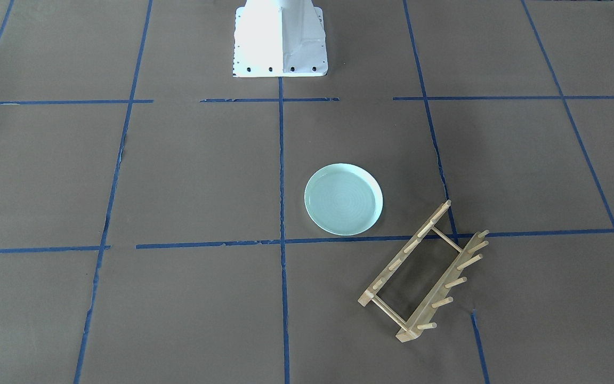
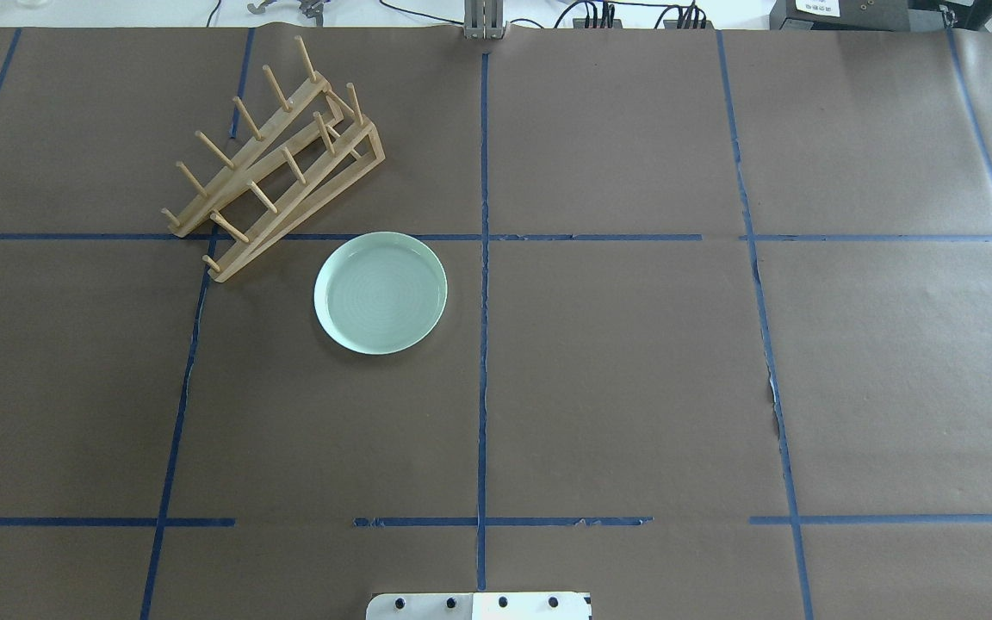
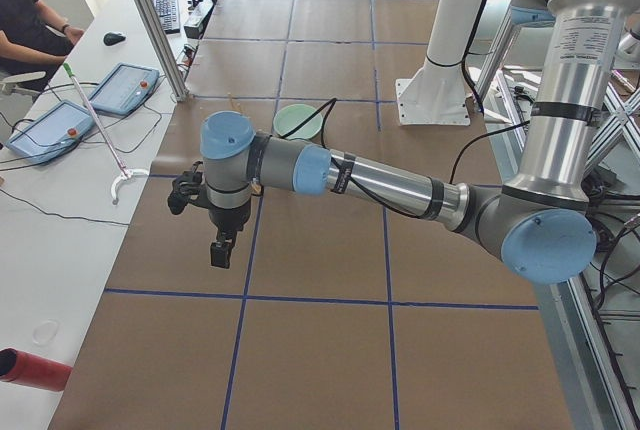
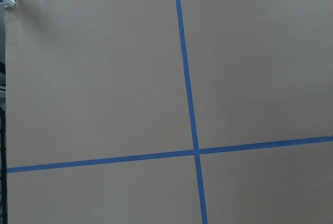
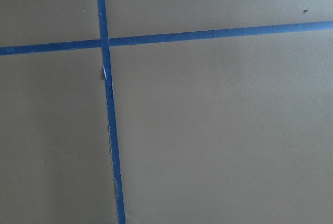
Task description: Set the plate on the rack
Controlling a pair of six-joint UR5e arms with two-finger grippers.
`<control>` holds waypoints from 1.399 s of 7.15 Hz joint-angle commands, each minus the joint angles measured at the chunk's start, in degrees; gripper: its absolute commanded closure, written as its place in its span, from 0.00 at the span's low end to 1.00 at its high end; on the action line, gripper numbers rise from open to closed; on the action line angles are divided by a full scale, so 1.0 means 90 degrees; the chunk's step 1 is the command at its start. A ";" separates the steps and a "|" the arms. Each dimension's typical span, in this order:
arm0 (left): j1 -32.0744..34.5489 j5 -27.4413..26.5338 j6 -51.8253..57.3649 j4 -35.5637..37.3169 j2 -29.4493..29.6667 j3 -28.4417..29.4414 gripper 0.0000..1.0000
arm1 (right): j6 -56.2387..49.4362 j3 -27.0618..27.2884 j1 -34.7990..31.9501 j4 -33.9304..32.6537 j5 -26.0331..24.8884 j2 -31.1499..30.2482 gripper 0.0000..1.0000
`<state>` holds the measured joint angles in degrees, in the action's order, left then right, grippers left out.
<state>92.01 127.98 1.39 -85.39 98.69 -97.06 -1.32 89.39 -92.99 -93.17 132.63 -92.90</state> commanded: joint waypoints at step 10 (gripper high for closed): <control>-0.1248 -0.0324 -0.0192 0.0035 0.0234 -0.1770 0.00 | 0.0000 0.0000 0.0000 0.0000 0.0000 0.0000 0.00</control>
<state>81.86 124.41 0.79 -85.29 100.17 -108.21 -1.32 89.38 -92.99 -93.16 132.63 -92.90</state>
